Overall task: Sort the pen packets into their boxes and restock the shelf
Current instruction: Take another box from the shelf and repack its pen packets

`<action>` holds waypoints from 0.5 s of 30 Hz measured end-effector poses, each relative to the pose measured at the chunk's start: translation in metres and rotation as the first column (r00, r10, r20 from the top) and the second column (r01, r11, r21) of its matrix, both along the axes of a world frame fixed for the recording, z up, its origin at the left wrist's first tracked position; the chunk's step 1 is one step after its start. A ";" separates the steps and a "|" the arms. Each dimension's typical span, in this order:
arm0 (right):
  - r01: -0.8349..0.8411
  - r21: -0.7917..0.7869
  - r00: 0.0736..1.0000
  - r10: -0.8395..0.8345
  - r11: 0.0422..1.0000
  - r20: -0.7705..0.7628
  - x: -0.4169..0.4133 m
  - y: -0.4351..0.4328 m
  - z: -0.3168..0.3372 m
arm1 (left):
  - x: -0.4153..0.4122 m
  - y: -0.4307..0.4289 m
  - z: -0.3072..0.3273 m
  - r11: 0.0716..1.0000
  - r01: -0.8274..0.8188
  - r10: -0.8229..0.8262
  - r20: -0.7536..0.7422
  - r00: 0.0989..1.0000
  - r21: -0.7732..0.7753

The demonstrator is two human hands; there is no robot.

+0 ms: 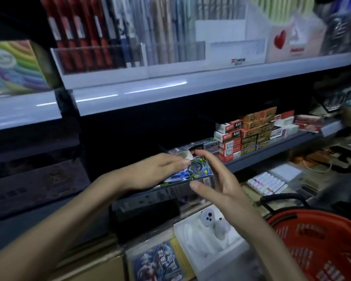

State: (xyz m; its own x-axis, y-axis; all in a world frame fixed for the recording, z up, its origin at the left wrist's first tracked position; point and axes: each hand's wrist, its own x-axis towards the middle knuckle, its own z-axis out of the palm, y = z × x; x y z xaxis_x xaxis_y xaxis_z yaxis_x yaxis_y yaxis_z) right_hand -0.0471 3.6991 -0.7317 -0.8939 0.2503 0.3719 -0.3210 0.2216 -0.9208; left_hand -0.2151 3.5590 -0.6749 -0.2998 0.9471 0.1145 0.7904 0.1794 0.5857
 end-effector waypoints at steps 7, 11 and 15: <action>0.269 -0.180 0.941 -0.298 0.946 -0.159 -0.016 0.025 0.008 | -0.018 0.040 0.042 0.949 -0.283 0.312 -0.552 0.773 0.140; 0.405 -0.276 0.858 -0.467 0.872 -0.214 -0.037 0.041 0.014 | -0.008 0.047 0.039 0.857 -0.271 0.489 -0.524 0.698 0.439; 0.505 -0.326 0.795 -0.578 0.799 -0.185 -0.063 0.054 0.012 | 0.005 0.052 0.022 0.730 -0.375 0.630 -0.350 0.693 0.572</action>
